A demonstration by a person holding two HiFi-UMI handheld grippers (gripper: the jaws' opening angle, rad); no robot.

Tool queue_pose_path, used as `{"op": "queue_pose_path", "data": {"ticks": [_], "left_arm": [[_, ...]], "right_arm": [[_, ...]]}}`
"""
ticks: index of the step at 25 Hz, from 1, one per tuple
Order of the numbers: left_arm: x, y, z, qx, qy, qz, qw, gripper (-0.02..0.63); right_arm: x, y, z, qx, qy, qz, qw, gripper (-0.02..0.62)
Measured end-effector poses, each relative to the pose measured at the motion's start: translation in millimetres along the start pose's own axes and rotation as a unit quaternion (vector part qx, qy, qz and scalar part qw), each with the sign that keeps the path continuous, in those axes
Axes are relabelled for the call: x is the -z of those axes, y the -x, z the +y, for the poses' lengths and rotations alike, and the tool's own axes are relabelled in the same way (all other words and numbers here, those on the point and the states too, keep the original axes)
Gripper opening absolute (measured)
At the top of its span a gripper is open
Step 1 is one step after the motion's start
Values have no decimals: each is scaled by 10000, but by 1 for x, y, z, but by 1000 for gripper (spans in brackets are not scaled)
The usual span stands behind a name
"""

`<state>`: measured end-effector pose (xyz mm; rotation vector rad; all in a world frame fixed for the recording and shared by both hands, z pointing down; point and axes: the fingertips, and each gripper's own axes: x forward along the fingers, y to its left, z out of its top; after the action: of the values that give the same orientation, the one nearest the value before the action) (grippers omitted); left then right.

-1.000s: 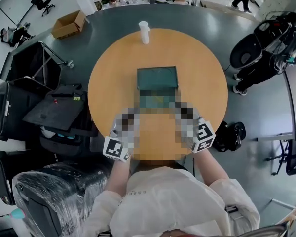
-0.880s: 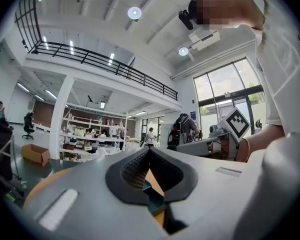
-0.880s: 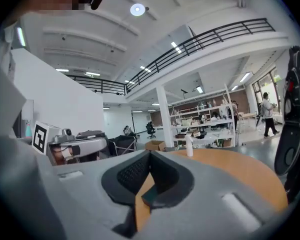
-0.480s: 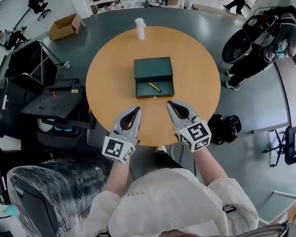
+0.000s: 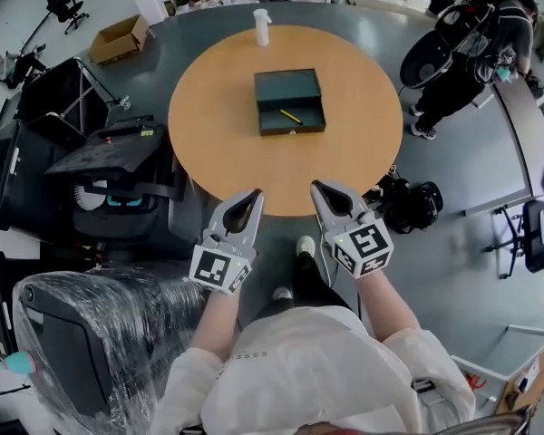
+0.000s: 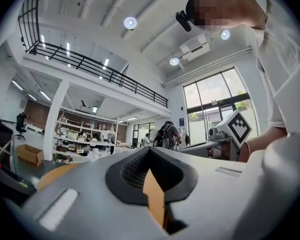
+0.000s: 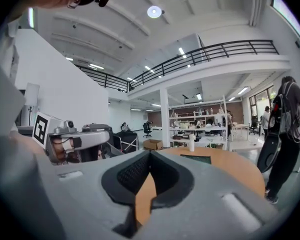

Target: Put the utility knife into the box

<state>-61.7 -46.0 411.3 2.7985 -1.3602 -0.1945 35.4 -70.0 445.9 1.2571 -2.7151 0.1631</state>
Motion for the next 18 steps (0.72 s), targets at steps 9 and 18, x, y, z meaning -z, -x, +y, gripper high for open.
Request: {"op": "queue_pose_path", "data": {"ticks": [9,18], "left_arm": [[10,32,-38,151,95,91,9998,12],[-11,31,-72,115,-34,102,9999,12]], "right_arm": [[13,47,18,266,159,188,9993,-8],[19,77,22,18,100,273,9996,-8]]}}
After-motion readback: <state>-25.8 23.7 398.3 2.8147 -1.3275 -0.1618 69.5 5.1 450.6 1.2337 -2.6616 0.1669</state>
